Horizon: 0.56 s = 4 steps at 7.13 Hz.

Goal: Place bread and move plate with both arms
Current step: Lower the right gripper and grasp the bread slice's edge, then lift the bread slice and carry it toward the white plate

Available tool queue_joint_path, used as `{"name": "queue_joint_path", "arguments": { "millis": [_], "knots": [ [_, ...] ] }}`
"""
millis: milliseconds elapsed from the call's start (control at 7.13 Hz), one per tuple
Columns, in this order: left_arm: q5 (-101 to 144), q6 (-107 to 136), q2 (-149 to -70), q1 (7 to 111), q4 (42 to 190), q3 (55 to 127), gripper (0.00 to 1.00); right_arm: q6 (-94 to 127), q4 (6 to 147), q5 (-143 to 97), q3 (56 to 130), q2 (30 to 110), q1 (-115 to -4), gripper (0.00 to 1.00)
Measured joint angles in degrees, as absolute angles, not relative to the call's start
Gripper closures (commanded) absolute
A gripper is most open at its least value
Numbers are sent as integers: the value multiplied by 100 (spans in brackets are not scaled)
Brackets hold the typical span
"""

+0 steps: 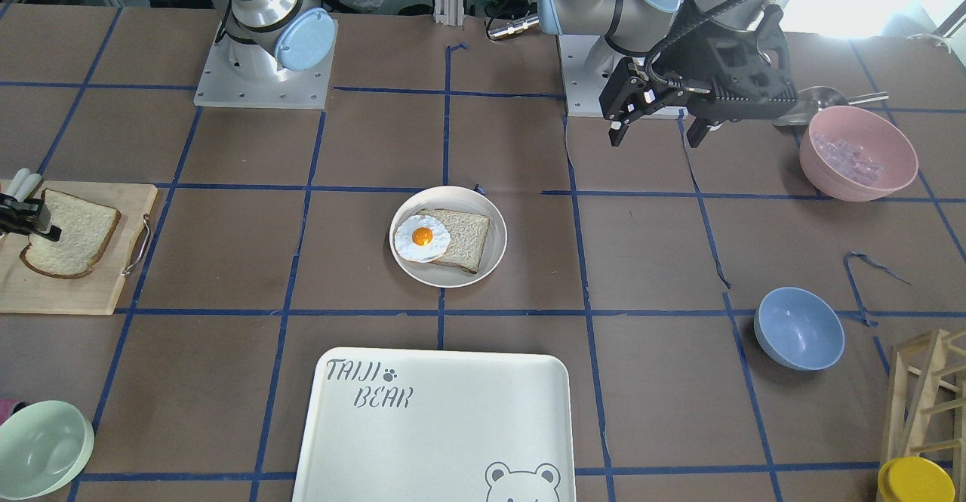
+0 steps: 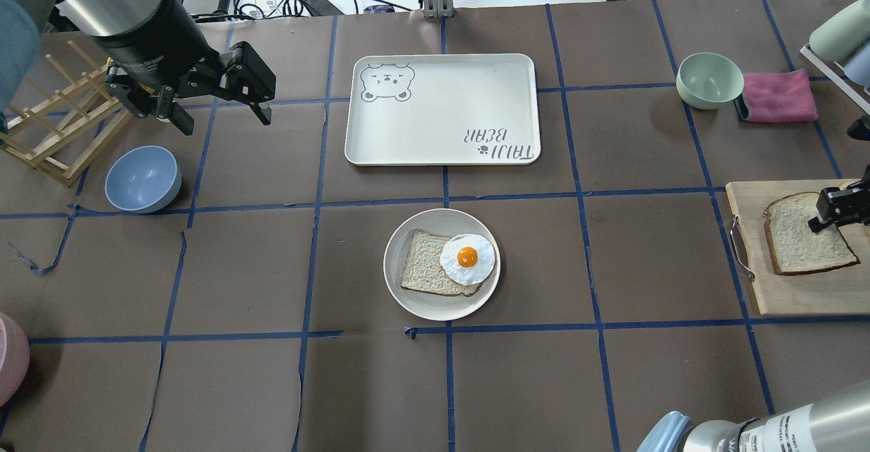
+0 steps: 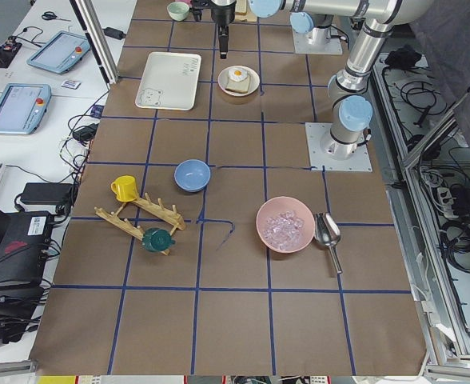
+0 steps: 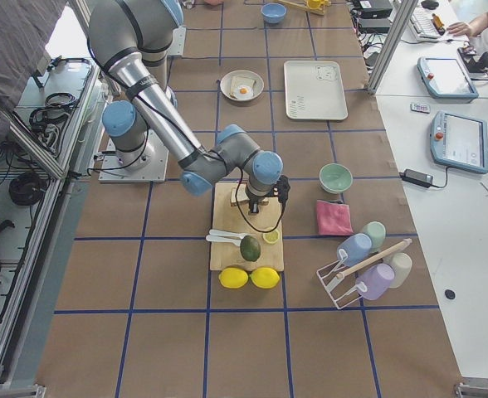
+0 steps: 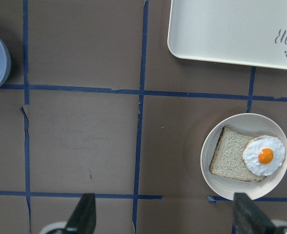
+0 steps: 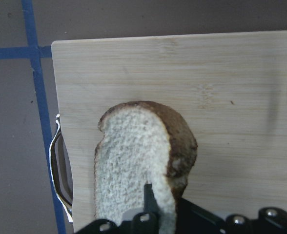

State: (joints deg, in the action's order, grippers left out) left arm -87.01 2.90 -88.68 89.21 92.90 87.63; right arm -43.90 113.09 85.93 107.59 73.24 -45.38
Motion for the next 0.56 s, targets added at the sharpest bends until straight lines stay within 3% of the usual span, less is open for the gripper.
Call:
{"name": "queue_joint_path", "arguments": {
  "millis": [561],
  "knots": [
    [-8702, 290, -8868, 8921, 9290, 8763, 0, -4063, 10784, 8588, 10535, 8014, -5072, 100]
  ]
}}
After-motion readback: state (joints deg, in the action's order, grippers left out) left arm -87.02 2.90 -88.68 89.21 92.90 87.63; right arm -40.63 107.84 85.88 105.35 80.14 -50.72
